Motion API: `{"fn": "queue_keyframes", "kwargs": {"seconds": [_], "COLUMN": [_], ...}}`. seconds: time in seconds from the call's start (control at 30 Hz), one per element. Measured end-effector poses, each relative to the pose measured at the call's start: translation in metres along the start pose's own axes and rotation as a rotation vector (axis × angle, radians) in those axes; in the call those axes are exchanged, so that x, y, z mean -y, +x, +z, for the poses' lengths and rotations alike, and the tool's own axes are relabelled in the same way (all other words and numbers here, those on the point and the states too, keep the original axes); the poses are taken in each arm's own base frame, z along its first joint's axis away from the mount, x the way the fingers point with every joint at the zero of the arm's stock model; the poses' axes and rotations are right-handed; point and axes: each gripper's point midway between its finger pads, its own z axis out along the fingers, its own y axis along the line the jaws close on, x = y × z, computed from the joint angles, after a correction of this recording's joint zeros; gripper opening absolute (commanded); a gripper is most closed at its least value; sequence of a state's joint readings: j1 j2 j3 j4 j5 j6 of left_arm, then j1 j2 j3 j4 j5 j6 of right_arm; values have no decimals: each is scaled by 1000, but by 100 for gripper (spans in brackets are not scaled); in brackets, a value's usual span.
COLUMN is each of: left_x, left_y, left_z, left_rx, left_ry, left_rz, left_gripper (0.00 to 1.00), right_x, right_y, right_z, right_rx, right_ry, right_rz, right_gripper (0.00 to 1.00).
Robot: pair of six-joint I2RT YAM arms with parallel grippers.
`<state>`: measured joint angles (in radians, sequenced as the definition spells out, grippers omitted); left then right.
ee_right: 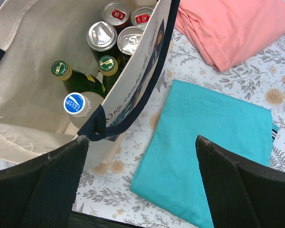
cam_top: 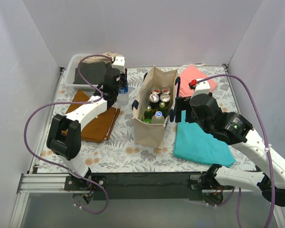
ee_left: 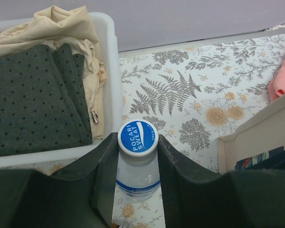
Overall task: Take the beverage out of the canvas bag
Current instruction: Place the drink at the center of the board.
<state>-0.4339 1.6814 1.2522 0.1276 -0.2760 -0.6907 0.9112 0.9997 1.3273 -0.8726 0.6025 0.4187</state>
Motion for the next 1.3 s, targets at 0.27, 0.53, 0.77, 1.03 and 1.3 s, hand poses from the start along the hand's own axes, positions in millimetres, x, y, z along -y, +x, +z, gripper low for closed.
{"fn": "queue_keyframes", "kwargs": {"seconds": [0.27, 0.53, 0.77, 1.03, 1.3], "left_x": [-6, -5, -6, -4, 3], "left_y": [-12, -1, 5, 6, 9], "left_z": [7, 15, 15, 14, 4], "left_rx": [74, 66, 58, 50, 20], "left_ry": [-43, -45, -53, -51, -37], "left_rz": [1, -5, -17, -34, -48], "left_gripper": [0, 0, 2, 24, 45], "right_x": [0, -1, 0, 1, 3], "right_y": [3, 8, 13, 15, 13], "right_z": [2, 7, 9, 9, 5], "right_rx": [-5, -22, -31, -35, -21], "right_ry": [2, 7, 13, 17, 15], "right_rz": [-3, -16, -22, -26, -19], "right_gripper": [98, 98, 98, 98, 98]}}
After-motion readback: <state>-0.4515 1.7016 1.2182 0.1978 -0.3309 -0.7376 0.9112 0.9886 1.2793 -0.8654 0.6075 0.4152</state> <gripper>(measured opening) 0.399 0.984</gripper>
